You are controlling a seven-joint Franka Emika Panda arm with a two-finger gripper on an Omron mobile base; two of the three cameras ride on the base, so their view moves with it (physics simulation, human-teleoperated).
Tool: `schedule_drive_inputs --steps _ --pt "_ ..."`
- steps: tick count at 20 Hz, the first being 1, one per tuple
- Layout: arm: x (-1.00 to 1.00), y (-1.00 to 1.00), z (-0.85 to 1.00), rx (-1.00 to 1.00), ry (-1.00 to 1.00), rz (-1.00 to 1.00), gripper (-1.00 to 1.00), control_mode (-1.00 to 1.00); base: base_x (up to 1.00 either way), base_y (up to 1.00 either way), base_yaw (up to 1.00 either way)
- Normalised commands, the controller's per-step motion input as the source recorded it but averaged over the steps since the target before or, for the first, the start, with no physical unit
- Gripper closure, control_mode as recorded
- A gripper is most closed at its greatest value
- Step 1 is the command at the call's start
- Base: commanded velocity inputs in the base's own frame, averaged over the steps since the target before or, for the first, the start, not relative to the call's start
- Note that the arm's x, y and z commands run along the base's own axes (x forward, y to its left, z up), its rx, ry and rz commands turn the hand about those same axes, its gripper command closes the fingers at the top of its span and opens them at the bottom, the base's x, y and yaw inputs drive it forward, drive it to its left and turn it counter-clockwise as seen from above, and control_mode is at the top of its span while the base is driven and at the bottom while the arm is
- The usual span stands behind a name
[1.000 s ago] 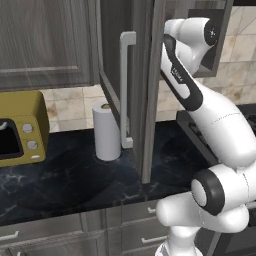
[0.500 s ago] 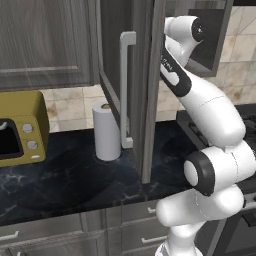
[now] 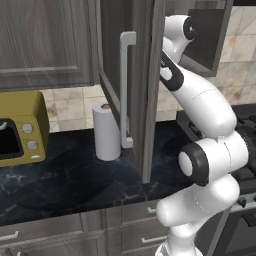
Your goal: Sort all alcoholic drinks to one cabinet, and non-alcoholic drinks to the other.
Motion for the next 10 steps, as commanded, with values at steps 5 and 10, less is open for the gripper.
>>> schedule_drive_inputs --steps 5,10 --pt "0.22 0.14 -0.05 0.0 0.0 0.0 1.0 -1.0 0.0 0.0 0.0" --pt "0.26 0.14 -0.14 0.0 0.0 0.0 1.0 -1.0 0.0 0.0 0.0"
